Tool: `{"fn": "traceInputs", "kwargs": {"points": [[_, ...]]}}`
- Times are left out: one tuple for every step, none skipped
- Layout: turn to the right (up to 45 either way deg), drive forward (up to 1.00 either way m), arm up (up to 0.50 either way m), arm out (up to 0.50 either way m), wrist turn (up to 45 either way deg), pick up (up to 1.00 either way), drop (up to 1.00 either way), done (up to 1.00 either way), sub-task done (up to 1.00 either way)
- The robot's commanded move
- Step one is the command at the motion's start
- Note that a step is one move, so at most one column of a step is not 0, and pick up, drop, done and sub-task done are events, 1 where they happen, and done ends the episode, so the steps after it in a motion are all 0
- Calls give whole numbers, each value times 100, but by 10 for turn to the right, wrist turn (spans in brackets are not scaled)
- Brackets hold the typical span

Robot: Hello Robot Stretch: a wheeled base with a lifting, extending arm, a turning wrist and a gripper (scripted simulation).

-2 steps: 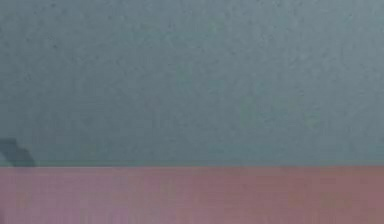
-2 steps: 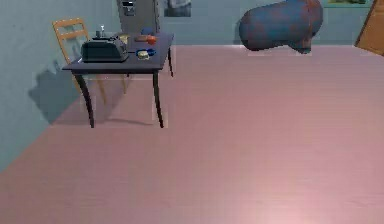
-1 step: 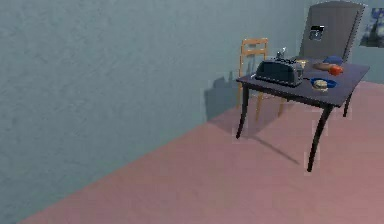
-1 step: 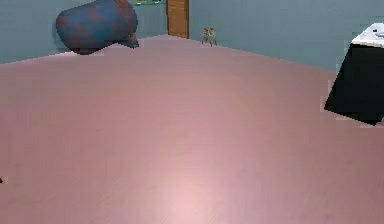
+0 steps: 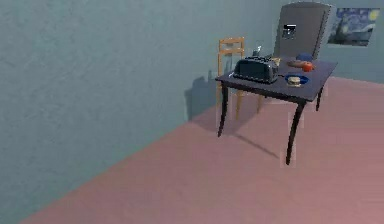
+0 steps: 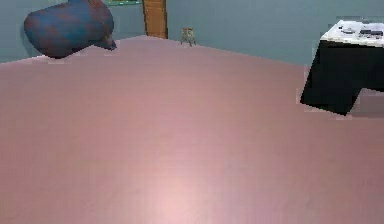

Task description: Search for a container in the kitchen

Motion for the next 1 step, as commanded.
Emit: {"fn": "traceInputs", "kwargs": {"points": [[0, 100, 0, 0, 0, 0, 0, 0, 0]]}}
